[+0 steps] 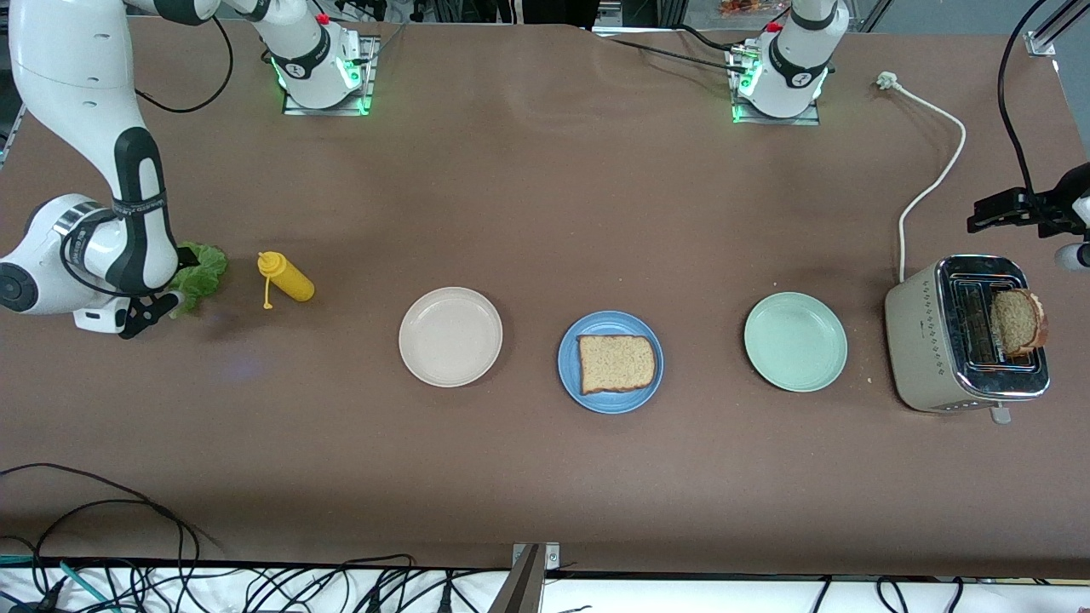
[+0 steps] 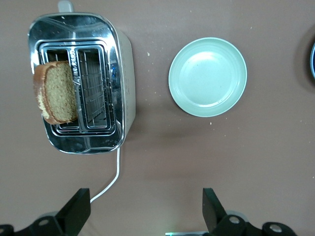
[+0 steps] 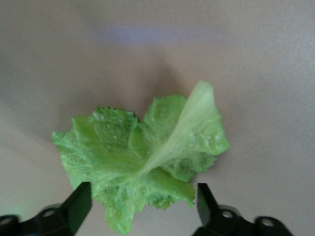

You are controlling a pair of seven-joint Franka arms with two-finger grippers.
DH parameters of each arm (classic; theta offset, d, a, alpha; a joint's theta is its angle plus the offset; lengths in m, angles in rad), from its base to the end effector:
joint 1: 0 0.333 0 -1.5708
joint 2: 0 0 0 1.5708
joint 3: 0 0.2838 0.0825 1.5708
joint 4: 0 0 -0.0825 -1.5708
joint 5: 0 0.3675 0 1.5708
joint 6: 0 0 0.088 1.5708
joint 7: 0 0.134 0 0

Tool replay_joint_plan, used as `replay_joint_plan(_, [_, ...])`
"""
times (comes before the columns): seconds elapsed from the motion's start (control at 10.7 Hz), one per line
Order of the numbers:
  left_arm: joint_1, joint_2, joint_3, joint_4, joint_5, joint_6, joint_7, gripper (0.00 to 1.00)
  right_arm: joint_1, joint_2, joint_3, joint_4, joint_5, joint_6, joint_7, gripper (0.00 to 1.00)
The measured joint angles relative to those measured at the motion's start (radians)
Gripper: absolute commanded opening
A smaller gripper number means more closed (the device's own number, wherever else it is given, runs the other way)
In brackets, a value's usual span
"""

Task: Make sandwich in blue plate with both arms
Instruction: 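Grasp the lettuce leaf with the right gripper and lift it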

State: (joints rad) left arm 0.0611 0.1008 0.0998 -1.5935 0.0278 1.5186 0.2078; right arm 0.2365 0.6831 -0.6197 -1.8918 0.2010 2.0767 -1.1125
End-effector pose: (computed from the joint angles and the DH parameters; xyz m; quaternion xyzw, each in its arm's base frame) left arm 0.5413 0.0898 0.4967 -0.9957 0.0237 0.0895 0.0026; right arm 0.5113 -0.2042 0.1376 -0.9283 -0.3060 0.2085 0.0336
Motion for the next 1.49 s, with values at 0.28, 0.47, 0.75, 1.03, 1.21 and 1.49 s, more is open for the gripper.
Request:
replay_joint_plan(0.28, [-0.002,-0.006,-0.006,0.068,0.0,-0.039,-0.049,1.0,-0.001,0.006,0.002,0.0,0.0,0.0,0.0,0.0])
replay_joint_plan(0.47, [-0.003,-0.011,-0.03,0.108,0.0,-0.06,-0.064,1.0,-0.001,0.005,0.0,0.0,0.0,0.0,0.0,0.0])
replay_joint_plan(0.75, [-0.007,-0.012,-0.07,0.116,0.0,-0.065,-0.067,1.0,0.0,0.001,0.0,0.001,0.011,-0.005,0.0,0.0])
replay_joint_plan(1.03, [-0.011,-0.012,-0.109,0.116,0.0,-0.065,-0.077,1.0,0.006,0.0,0.003,0.022,0.022,-0.011,0.0,0.0])
replay_joint_plan(1.21, [-0.006,-0.017,-0.123,0.121,0.0,-0.065,-0.113,1.0,0.008,-0.001,0.004,0.074,0.025,-0.076,0.0,0.0])
replay_joint_plan(1.49, [-0.006,-0.029,-0.168,0.123,0.0,-0.066,-0.297,1.0,0.009,-0.013,0.003,0.204,0.026,-0.253,0.004,0.0])
